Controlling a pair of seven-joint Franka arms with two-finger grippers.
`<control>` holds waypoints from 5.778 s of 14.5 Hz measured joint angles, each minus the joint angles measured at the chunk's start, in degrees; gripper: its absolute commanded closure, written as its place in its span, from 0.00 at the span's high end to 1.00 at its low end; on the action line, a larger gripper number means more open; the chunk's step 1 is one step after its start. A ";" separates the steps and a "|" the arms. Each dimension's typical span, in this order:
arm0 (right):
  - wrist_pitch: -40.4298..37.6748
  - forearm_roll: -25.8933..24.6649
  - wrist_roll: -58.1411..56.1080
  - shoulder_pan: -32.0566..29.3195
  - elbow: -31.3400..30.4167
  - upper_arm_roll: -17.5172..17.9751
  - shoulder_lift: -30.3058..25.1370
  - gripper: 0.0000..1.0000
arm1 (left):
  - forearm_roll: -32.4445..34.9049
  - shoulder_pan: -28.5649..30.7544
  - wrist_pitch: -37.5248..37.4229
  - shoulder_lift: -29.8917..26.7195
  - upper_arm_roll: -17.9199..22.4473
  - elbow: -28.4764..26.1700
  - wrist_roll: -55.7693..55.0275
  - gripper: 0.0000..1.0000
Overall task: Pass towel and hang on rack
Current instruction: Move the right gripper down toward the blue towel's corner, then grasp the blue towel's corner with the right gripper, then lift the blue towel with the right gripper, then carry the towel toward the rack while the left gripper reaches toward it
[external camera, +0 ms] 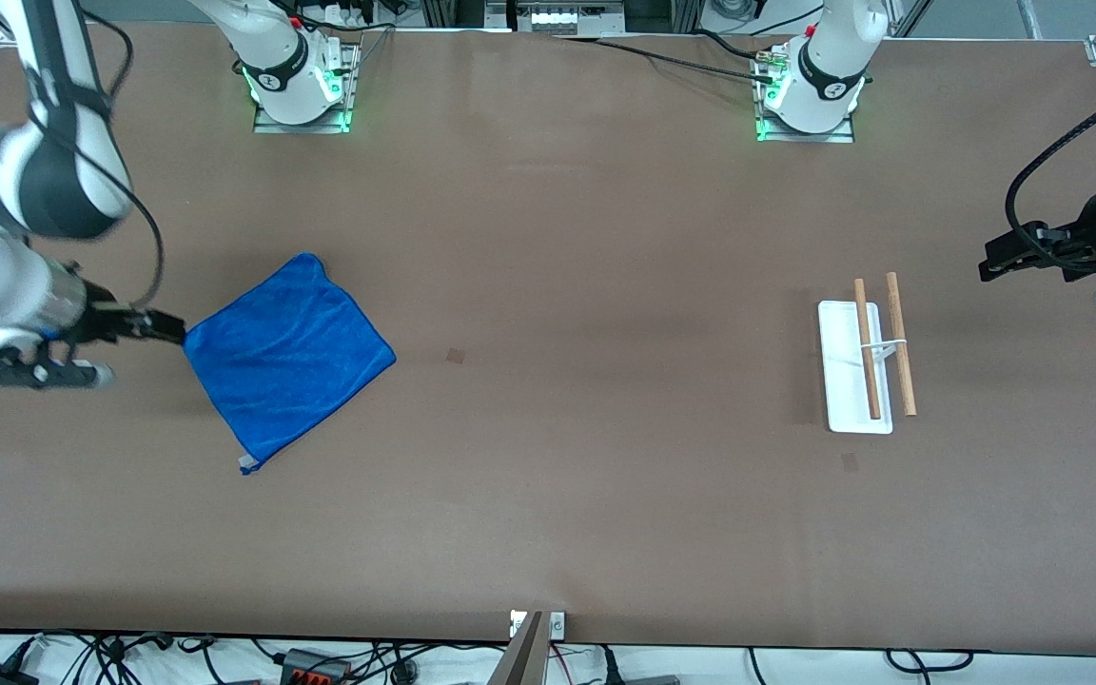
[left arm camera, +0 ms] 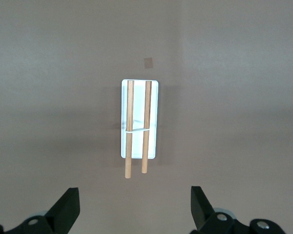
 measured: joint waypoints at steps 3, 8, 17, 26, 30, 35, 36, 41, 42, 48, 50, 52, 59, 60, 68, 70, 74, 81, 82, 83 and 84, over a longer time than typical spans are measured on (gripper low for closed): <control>9.44 0.06 0.23 1.56 0.54 0.58 5.41 1.00 | 0.00 -0.04 0.00 -0.09 -0.08 0.02 0.00 1.00; 18.38 0.21 0.40 2.68 3.80 0.68 13.51 1.00 | -1.00 0.95 0.00 -0.35 0.23 0.02 0.00 1.00; 18.48 0.22 0.00 3.58 10.64 0.70 22.82 1.00 | -1.18 0.98 -1.07 -0.37 -0.01 0.02 0.00 1.00; 12.37 1.09 -0.06 3.48 16.44 0.66 27.85 0.91 | -1.20 0.98 -1.14 -0.37 -0.02 0.02 0.00 1.00; 9.04 3.12 -0.16 3.50 19.76 0.66 30.22 0.86 | -1.20 0.98 -1.16 -0.37 -0.02 0.02 0.00 1.00; 8.84 3.18 -0.18 3.52 20.46 0.66 30.96 0.86 | -1.20 0.98 -1.17 -0.37 -0.02 0.02 0.00 1.00; 8.83 3.18 -0.18 3.51 20.66 0.66 31.12 0.86 | -1.20 0.98 -1.17 -0.37 -0.02 0.02 0.00 1.00; 8.82 3.19 -0.18 3.52 21.77 0.66 32.19 0.85 | -1.20 0.98 -1.17 -0.37 -0.02 0.02 0.00 1.00; 8.82 3.19 -0.18 3.52 22.02 0.66 32.48 0.84 | -1.20 0.98 -1.17 -0.37 -0.02 0.02 0.00 1.00; 8.49 3.18 -0.97 3.50 23.08 0.61 32.92 0.33 | -1.20 0.98 -1.17 -0.37 -0.02 0.02 0.00 1.00; 8.28 3.18 -1.68 3.50 23.25 0.61 32.93 0.13 | -1.20 0.98 -1.17 -0.37 -0.02 0.02 0.00 1.00; 8.21 3.19 -2.07 3.51 23.42 0.62 32.91 0.05 | -1.20 0.98 -1.17 -0.37 -0.02 0.02 0.00 1.00; 2.66 3.24 -2.34 3.63 24.72 0.67 31.82 0.00 | -1.20 1.00 -1.17 -0.37 0.00 0.01 0.00 1.00; 0.44 3.25 -2.43 3.70 25.14 0.76 30.78 0.00 | -1.20 1.00 -1.17 -0.37 0.00 0.02 0.00 1.00; -7.70 9.04 -4.67 3.82 31.26 10.92 23.62 0.00 | -1.22 1.02 -1.19 -0.31 0.07 -0.02 0.00 1.00; -7.67 12.40 -4.47 3.83 33.28 15.44 22.96 0.00 | -1.22 0.98 -1.23 0.16 -0.04 -0.16 0.00 1.00; -2.04 19.46 -2.50 4.20 35.21 24.72 22.67 0.00 | -1.22 0.99 -1.43 1.08 -0.04 -0.28 0.00 1.00; 16.87 20.31 -1.75 9.81 35.17 38.32 23.05 0.00 | -5.86 0.64 -1.68 2.93 -0.41 -0.56 0.05 1.00; 19.97 20.32 -1.71 11.64 35.16 38.48 23.13 0.00 | -6.73 0.42 -1.73 3.33 -0.49 -0.60 0.06 1.00; 23.17 20.37 -1.12 13.49 35.14 38.54 23.24 0.00 | -7.49 -0.03 -1.90 3.86 -0.57 -0.74 0.07 1.00; 26.19 20.37 0.36 15.30 35.11 38.56 23.36 0.00 | -8.08 -0.58 -2.12 4.52 -0.68 -0.84 0.07 1.00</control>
